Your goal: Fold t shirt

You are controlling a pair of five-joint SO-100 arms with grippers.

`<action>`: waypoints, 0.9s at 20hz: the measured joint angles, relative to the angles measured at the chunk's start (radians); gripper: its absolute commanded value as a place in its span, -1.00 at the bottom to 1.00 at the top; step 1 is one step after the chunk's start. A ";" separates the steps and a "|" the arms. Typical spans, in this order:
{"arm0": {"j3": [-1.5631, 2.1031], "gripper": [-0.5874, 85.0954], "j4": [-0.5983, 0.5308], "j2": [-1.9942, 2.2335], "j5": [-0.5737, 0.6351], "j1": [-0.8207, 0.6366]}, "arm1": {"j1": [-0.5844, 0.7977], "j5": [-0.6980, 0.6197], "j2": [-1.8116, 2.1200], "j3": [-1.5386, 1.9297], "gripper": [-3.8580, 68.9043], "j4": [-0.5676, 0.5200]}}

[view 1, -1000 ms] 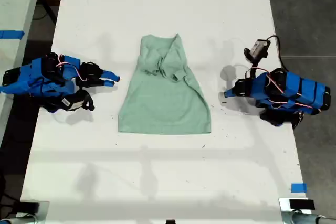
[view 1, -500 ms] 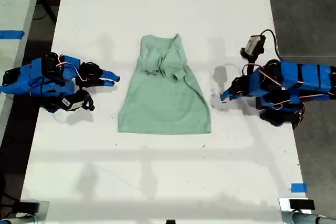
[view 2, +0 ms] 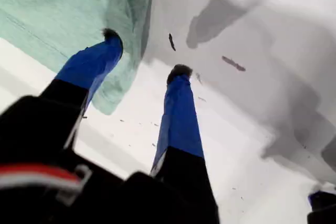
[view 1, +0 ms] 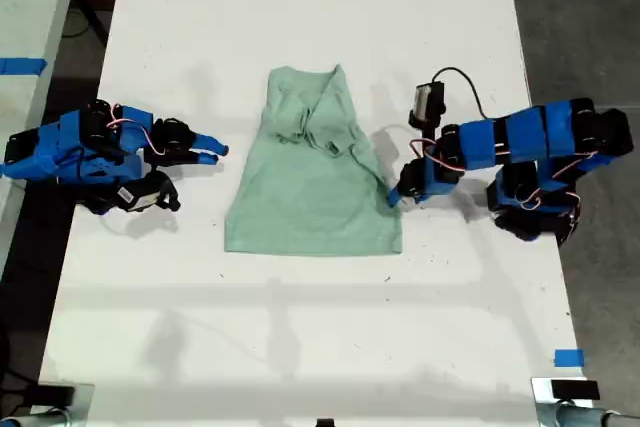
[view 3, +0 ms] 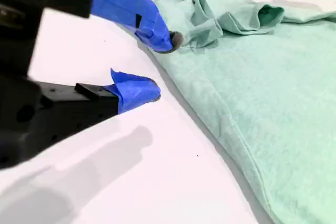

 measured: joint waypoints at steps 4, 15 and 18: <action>0.000 -0.72 0.000 0.000 0.000 0.000 | -0.018 0.000 -0.146 -0.087 -0.35 -0.048; 0.000 -0.72 -0.003 0.000 0.000 0.000 | -0.025 0.031 -0.299 -0.161 -0.87 -0.095; 0.000 -0.72 -0.003 0.000 0.000 0.000 | -0.025 0.038 -0.301 -0.161 -0.88 -0.092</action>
